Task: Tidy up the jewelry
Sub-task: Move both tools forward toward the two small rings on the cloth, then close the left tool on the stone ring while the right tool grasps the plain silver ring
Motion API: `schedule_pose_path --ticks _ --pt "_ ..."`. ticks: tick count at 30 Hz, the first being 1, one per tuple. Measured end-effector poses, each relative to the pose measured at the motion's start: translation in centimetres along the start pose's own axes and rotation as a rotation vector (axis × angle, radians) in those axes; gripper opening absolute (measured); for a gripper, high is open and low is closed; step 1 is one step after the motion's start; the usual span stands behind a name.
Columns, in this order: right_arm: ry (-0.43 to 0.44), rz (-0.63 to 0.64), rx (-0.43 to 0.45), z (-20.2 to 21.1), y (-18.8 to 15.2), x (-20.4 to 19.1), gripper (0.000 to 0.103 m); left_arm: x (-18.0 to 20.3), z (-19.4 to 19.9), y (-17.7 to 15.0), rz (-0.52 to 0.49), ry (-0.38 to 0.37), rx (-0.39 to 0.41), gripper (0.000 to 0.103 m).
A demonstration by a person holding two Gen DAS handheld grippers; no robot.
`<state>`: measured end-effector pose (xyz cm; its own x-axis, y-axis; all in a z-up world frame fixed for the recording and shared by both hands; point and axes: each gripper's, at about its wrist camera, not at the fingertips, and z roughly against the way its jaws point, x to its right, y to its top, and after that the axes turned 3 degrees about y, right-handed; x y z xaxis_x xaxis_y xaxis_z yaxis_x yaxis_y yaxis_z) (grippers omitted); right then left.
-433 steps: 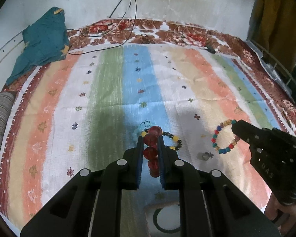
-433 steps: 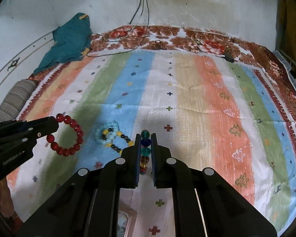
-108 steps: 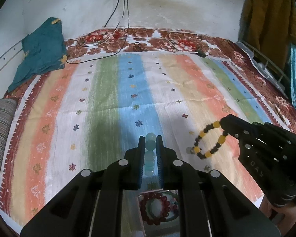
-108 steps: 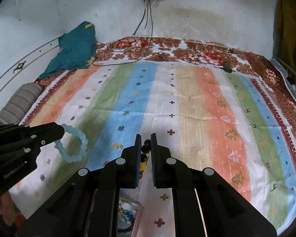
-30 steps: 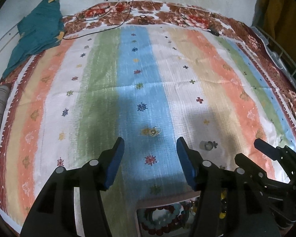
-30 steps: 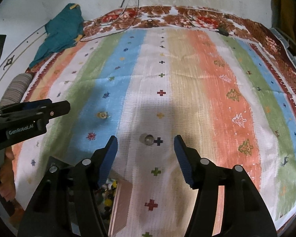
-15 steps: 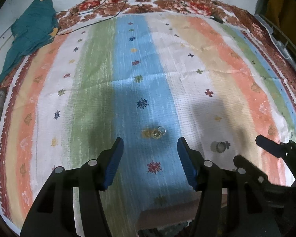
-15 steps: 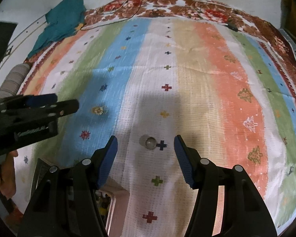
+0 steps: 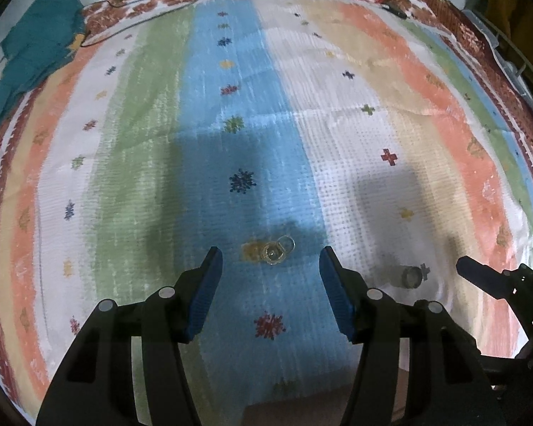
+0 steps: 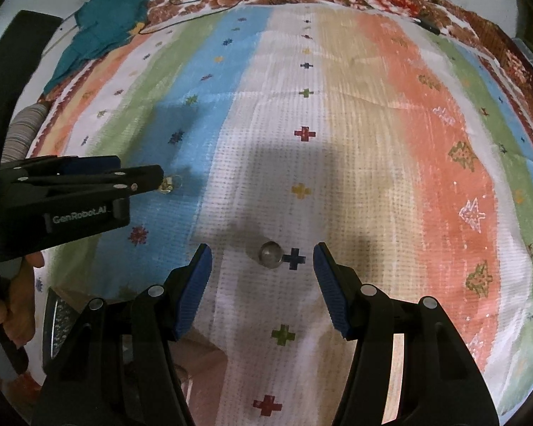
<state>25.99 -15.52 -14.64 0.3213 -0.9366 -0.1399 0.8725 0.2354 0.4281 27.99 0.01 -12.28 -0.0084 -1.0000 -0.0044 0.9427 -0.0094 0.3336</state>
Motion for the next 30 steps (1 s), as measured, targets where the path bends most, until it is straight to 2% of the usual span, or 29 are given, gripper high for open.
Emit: schedule_pose_path --ticks 11,13,17,22,26,28,30 --pt "-0.003 -0.017 -0.041 -2.1 0.4 0.7 0.058 0.5 -2.4 0.9 -0.019 -0.026 -0.056 0.056" --pt "-0.006 -0.017 -0.049 -2.5 0.5 0.7 0.053 0.5 -2.7 0.9 -0.024 -0.028 -0.063 0.054" --pt "0.004 -0.018 -0.061 -3.1 0.6 0.6 0.052 0.5 -3.3 1.1 -0.024 -0.061 -0.085 0.044" --pt "-0.005 -0.018 -0.076 -3.7 0.8 0.5 0.04 0.4 -4.0 1.3 -0.02 -0.089 -0.107 0.038" --pt "-0.006 -0.017 -0.084 -3.9 0.6 0.5 0.03 0.9 -4.1 1.3 -0.041 -0.075 -0.108 0.027" --pt "-0.007 -0.018 -0.087 -4.0 0.7 0.5 0.022 1.1 -4.1 1.2 -0.047 -0.065 -0.109 0.024" --pt "0.003 -0.03 -0.091 -3.9 0.7 0.7 0.02 1.1 -4.1 1.2 -0.046 -0.055 -0.108 0.02"
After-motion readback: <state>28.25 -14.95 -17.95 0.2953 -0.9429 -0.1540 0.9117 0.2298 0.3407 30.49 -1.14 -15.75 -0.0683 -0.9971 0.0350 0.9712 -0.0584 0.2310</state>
